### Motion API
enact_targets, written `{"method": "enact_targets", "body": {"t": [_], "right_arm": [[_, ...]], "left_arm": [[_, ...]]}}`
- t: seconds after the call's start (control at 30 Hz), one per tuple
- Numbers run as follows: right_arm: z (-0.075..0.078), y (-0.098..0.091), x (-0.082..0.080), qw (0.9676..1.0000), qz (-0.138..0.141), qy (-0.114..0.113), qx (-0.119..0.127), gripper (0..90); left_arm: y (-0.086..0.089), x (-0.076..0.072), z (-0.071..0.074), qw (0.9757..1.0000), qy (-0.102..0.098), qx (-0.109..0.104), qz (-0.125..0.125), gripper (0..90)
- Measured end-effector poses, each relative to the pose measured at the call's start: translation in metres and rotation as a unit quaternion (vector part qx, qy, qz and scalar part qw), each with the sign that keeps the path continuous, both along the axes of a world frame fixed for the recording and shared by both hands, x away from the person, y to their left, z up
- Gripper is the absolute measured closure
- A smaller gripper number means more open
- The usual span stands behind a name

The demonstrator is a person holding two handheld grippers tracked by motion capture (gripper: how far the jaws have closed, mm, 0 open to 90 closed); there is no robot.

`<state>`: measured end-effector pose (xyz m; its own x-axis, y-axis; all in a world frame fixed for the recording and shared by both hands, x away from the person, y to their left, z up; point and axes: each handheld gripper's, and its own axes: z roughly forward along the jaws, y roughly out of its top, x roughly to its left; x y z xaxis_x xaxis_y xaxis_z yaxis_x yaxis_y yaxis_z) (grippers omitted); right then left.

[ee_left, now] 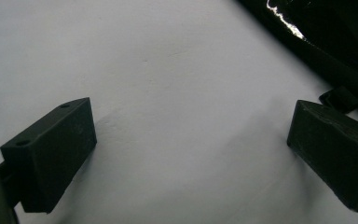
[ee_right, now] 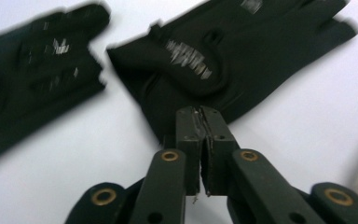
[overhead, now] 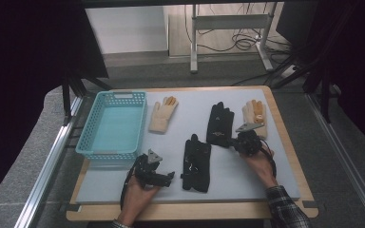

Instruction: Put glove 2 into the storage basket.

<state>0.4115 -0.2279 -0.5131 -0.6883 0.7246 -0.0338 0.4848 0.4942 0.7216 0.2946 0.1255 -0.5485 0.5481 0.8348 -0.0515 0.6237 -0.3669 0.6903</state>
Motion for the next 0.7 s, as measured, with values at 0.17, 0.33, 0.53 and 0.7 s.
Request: {"method": "enact_targets", "body": {"t": [0.17, 0.33, 0.53, 0.7], "right_arm": [[0.014, 0.0, 0.028, 0.999, -0.031, -0.016, 0.026, 67.7], [0.016, 0.014, 0.052, 0.9986, -0.039, -0.009, 0.034, 53.3], [0.007, 0.029, 0.075, 0.999, -0.045, -0.005, 0.006, 43.4], [-0.006, 0.035, 0.083, 0.9988, -0.041, 0.001, -0.027, 44.5]], "left_arm": [[0.0, 0.0, 0.0, 1.0, 0.0, 0.0, 0.0, 1.6], [0.0, 0.0, 0.0, 1.0, 0.0, -0.001, 0.0, 1.6], [0.0, 0.0, 0.0, 1.0, 0.0, -0.001, 0.0, 1.6], [0.0, 0.0, 0.0, 1.0, 0.0, -0.001, 0.0, 1.6]]}}
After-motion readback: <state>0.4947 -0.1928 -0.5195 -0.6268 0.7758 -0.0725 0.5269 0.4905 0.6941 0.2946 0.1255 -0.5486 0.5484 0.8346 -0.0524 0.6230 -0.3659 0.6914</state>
